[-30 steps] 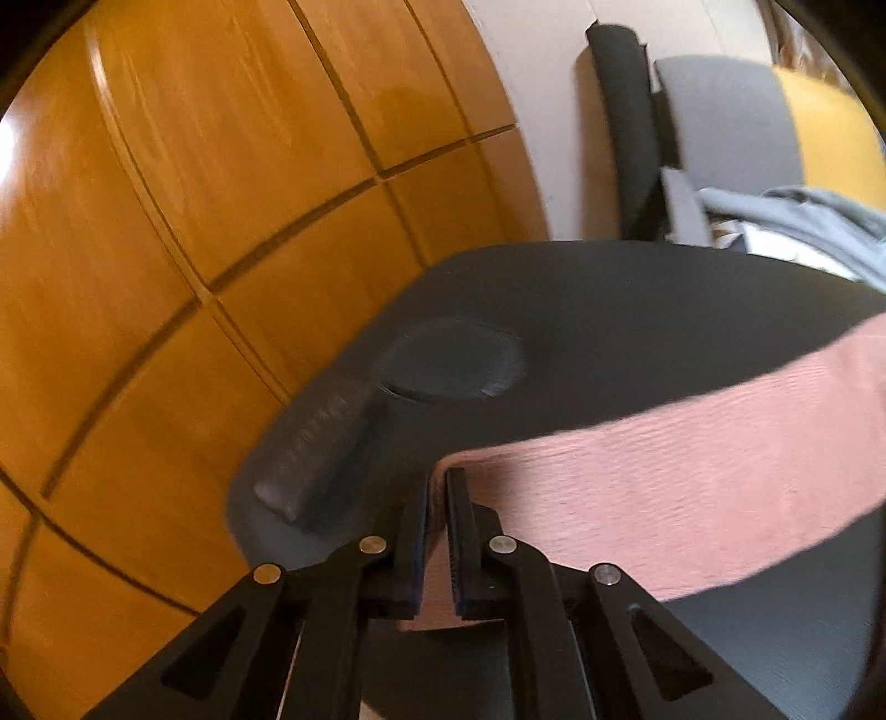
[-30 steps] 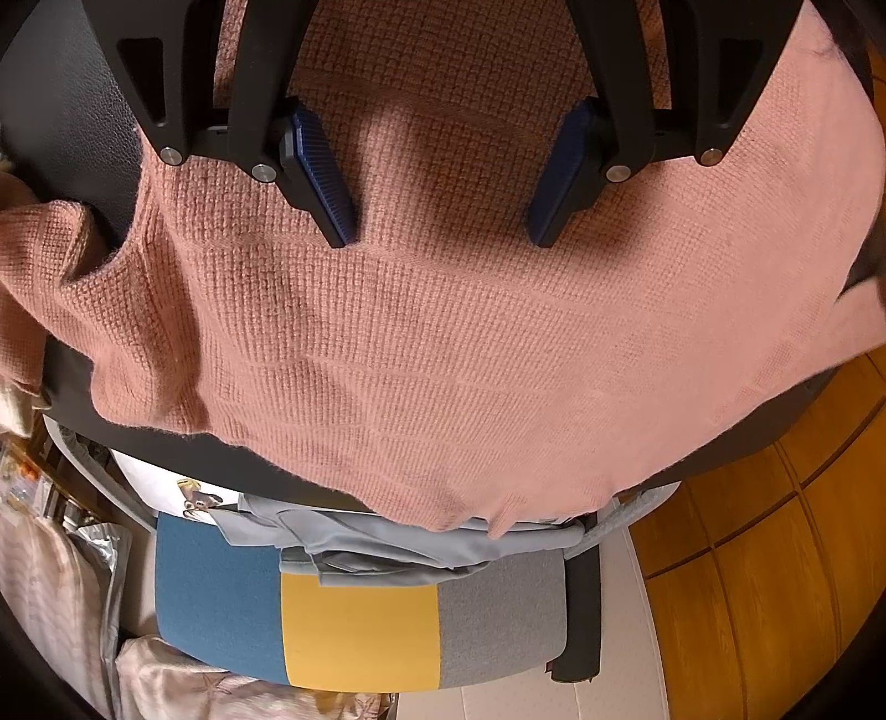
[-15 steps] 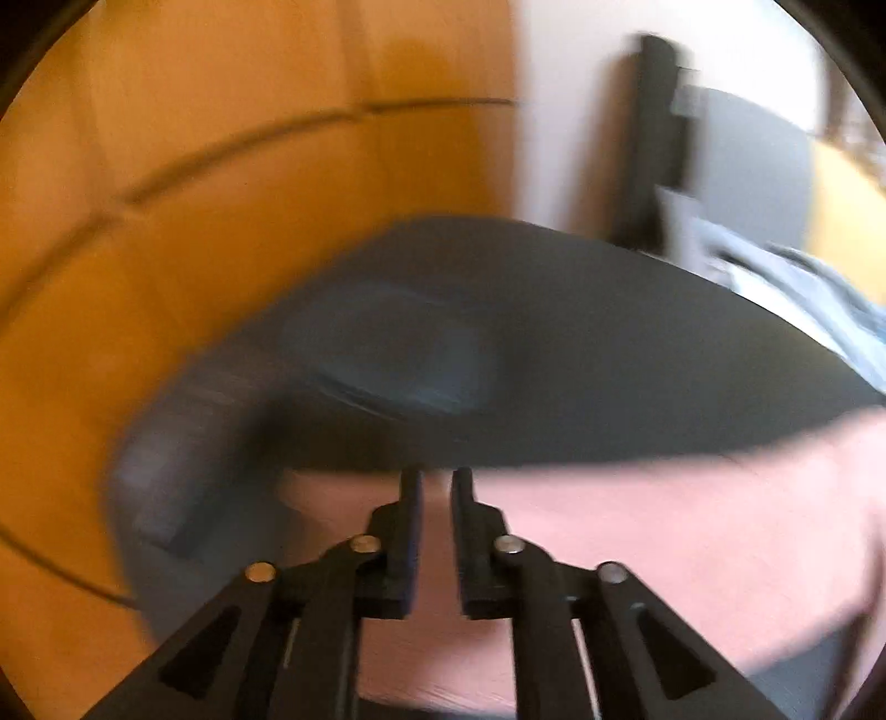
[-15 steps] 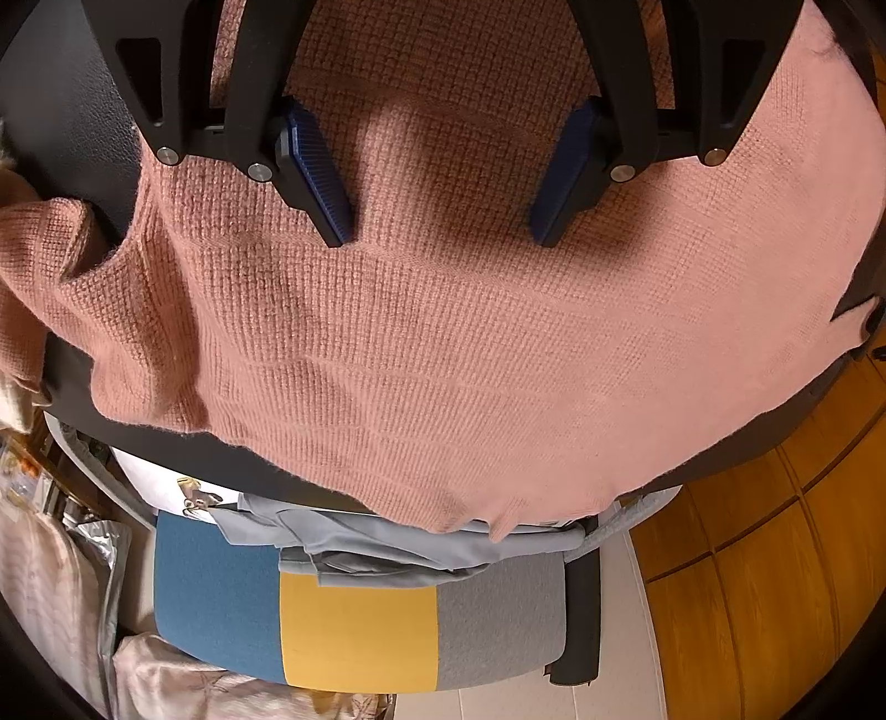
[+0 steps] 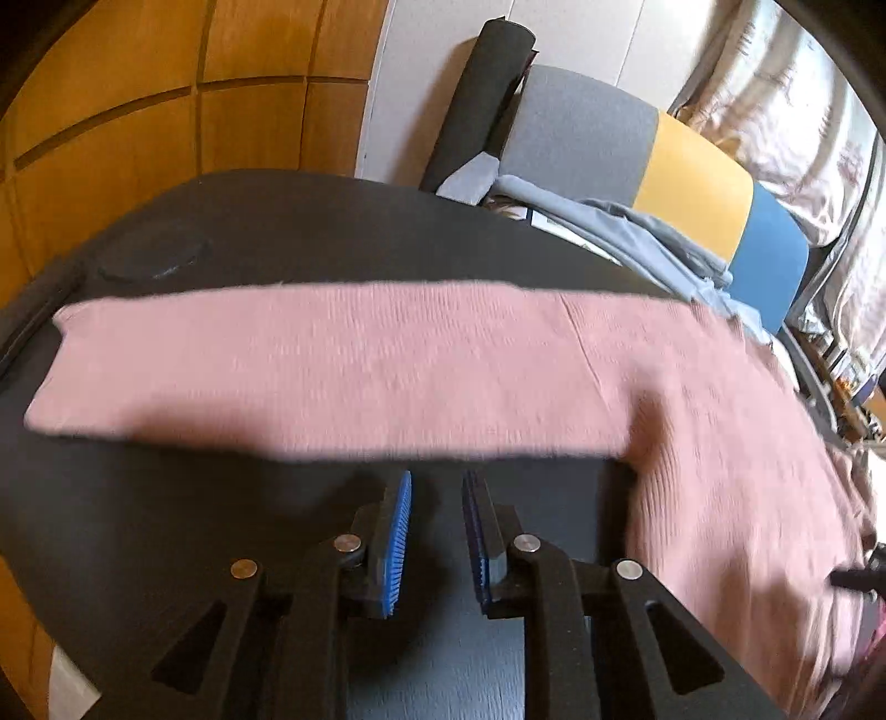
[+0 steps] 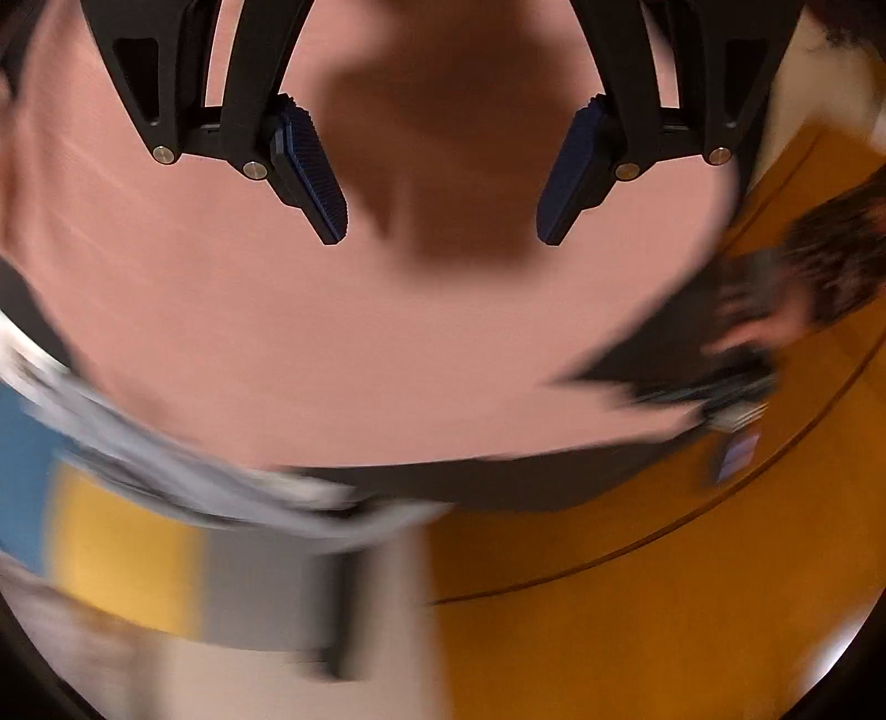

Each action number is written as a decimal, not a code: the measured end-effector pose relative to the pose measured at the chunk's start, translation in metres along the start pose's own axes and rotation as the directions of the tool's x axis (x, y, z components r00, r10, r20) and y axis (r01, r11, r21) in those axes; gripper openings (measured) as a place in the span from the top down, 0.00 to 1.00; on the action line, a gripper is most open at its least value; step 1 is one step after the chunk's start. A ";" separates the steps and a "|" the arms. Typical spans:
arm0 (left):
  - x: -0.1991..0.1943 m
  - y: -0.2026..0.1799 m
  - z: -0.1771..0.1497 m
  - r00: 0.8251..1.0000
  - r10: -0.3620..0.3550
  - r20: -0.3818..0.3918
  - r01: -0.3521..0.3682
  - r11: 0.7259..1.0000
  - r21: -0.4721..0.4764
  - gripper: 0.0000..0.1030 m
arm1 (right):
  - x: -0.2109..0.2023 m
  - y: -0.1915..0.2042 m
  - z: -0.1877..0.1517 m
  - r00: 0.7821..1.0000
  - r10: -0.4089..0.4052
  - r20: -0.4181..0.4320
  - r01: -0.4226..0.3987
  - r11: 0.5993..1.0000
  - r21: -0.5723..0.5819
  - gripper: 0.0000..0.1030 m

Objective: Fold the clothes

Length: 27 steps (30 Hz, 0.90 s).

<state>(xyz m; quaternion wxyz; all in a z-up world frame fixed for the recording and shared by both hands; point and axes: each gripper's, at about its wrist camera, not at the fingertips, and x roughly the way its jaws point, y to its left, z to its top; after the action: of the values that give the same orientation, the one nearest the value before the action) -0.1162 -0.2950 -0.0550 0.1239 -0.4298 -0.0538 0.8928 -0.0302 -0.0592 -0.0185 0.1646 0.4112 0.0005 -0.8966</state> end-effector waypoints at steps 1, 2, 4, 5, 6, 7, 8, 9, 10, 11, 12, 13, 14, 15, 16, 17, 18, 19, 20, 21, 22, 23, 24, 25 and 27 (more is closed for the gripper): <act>-0.006 0.003 -0.007 1.000 0.000 0.008 0.000 1.000 -0.018 0.82 | 0.015 0.023 0.005 0.997 0.057 -0.052 -0.059 0.998 -0.038 0.30; -0.012 0.005 -0.014 1.000 -0.001 0.016 0.001 0.999 -0.037 0.82 | 0.029 0.046 0.009 0.988 0.112 -0.106 -0.120 0.990 -0.073 0.30; -0.022 0.020 -0.028 0.999 -0.006 0.036 0.009 0.996 -0.090 0.82 | 0.058 0.092 0.018 0.954 0.209 -0.216 -0.241 0.962 -0.132 0.30; -0.026 0.029 -0.035 0.999 0.003 0.050 0.004 0.989 -0.146 0.82 | 0.065 0.106 0.017 0.947 0.218 -0.235 -0.259 0.953 -0.159 0.30; -0.032 0.034 -0.045 0.998 0.016 0.055 -0.005 0.982 -0.188 0.82 | 0.073 0.121 0.016 0.941 0.222 -0.254 -0.273 0.944 -0.187 0.30; -0.034 0.040 -0.051 0.998 0.023 0.055 -0.010 0.973 -0.230 0.82 | 0.080 0.133 0.012 0.948 0.178 -0.264 -0.244 0.940 -0.241 0.30; -0.037 0.046 -0.059 0.998 0.009 0.060 0.008 0.962 -0.273 0.82 | 0.088 0.145 0.009 0.953 0.134 -0.270 -0.214 0.931 -0.294 0.31; -0.041 0.052 -0.066 0.998 -0.004 0.067 0.025 0.949 -0.314 0.82 | 0.096 0.156 0.005 0.958 0.089 -0.273 -0.184 0.920 -0.346 0.32; -0.045 0.056 -0.070 0.996 -0.016 0.083 0.043 0.941 -0.335 0.82 | 0.100 0.159 0.000 0.965 0.046 -0.259 -0.147 0.911 -0.385 0.41; -0.048 0.056 -0.074 0.996 -0.017 0.088 0.046 0.938 -0.343 0.82 | 0.104 0.161 -0.004 0.970 0.008 -0.242 -0.112 0.900 -0.420 0.51; -0.050 0.056 -0.077 0.996 -0.017 0.093 0.049 0.935 -0.351 0.82 | 0.098 0.157 -0.005 0.977 0.024 -0.211 -0.111 0.905 -0.411 0.64; -0.050 0.054 -0.078 0.995 -0.025 0.097 0.057 0.936 -0.348 0.82 | 0.089 0.144 -0.001 0.977 0.070 -0.200 -0.138 0.928 -0.345 0.83; -0.049 0.051 -0.080 0.994 -0.043 0.100 0.074 0.937 -0.342 0.82 | 0.081 0.131 0.002 0.976 0.116 -0.186 -0.165 0.946 -0.278 0.84; -0.052 0.049 -0.084 0.993 -0.062 0.100 0.092 0.937 -0.336 0.82 | 0.072 0.118 0.004 0.972 0.160 -0.169 -0.194 0.959 -0.208 0.84; -0.051 0.045 -0.087 0.991 -0.086 0.099 0.114 0.937 -0.330 0.82 | 0.063 0.097 0.005 0.966 0.215 -0.141 -0.231 0.966 -0.115 0.84; -0.048 0.037 -0.088 0.988 -0.122 0.097 0.147 0.936 -0.321 0.82 | 0.054 0.076 0.006 0.958 0.266 -0.108 -0.269 0.963 -0.022 0.84; -0.044 0.030 -0.089 0.983 -0.158 0.095 0.180 0.933 -0.312 0.82 | 0.045 0.055 0.006 0.948 0.311 -0.072 -0.307 0.949 0.069 0.84; -0.041 0.020 -0.092 0.979 -0.184 0.084 0.201 0.931 -0.305 0.82 | 0.039 0.034 0.000 0.939 0.340 -0.042 -0.330 0.931 0.156 0.84; -0.038 0.008 -0.094 0.973 -0.219 0.075 0.232 0.929 -0.288 0.82 | 0.035 0.005 -0.010 0.928 0.373 0.000 -0.359 0.893 0.271 0.84; -0.036 -0.005 -0.095 0.965 -0.254 0.067 0.263 0.926 -0.271 0.82 | 0.034 -0.019 -0.022 0.916 0.399 0.038 -0.385 0.848 0.363 0.84; -0.033 -0.017 -0.097 0.956 -0.289 0.057 0.293 0.921 -0.255 0.82 | 0.034 -0.043 -0.034 0.904 0.419 0.079 -0.407 0.794 0.451 0.84; -0.033 -0.023 -0.100 0.947 -0.318 0.046 0.319 0.914 -0.250 0.82 | 0.036 -0.066 -0.050 0.900 0.422 0.107 -0.409 0.736 0.540 0.84; -0.033 -0.029 -0.102 0.937 -0.347 0.036 0.345 0.906 -0.246 0.82 | 0.038 -0.084 -0.066 0.894 0.428 0.137 -0.417 0.677 0.606 0.84; -0.033 -0.035 -0.105 0.927 -0.375 0.025 0.370 0.897 -0.241 0.82 | 0.040 -0.102 -0.081 0.883 0.434 0.175 -0.434 0.616 0.658 0.95; -0.033 -0.047 -0.110 0.902 -0.431 0.003 0.420 0.877 -0.234 0.82 | 0.040 -0.122 -0.100 0.864 0.441 0.242 -0.474 0.552 0.686 1.00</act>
<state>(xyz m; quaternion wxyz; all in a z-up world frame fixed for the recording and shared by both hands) -0.0024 -0.2592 -0.0895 0.2680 -0.4407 -0.2463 0.8206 -0.0172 0.0582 -0.1310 0.2152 0.4088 -0.4644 -0.7555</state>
